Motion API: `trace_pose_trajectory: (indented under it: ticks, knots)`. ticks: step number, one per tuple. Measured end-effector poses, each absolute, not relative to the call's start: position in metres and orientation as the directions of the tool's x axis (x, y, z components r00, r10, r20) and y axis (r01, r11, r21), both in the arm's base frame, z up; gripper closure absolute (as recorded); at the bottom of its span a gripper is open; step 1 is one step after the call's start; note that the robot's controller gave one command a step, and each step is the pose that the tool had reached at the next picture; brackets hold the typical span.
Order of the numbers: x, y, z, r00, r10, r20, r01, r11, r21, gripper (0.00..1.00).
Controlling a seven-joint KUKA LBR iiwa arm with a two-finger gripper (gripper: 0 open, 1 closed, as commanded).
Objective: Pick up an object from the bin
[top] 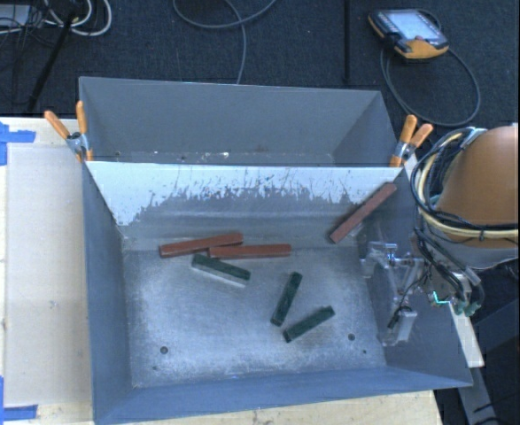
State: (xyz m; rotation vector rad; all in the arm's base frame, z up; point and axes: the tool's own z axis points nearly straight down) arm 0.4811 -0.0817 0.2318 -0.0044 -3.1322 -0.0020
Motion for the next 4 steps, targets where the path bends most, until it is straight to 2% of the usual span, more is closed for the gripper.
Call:
trace_pose_trajectory:
  ticks: [1, 2, 3, 4]
  knots:
    - [0.483, -0.081, 0.236, -1.0, 0.0, 0.002, 0.0, 1.0, 0.0, 0.0]
    - [0.492, -0.073, 0.192, -0.997, -0.071, -0.004, -0.071, 0.997, -0.001, 0.0]
    - [0.522, -0.028, 0.143, -0.996, -0.094, -0.001, -0.094, 0.996, 0.0, 0.0]
    - [0.501, -0.034, 0.084, -0.981, -0.195, -0.004, -0.195, 0.981, 0.002, 0.0]
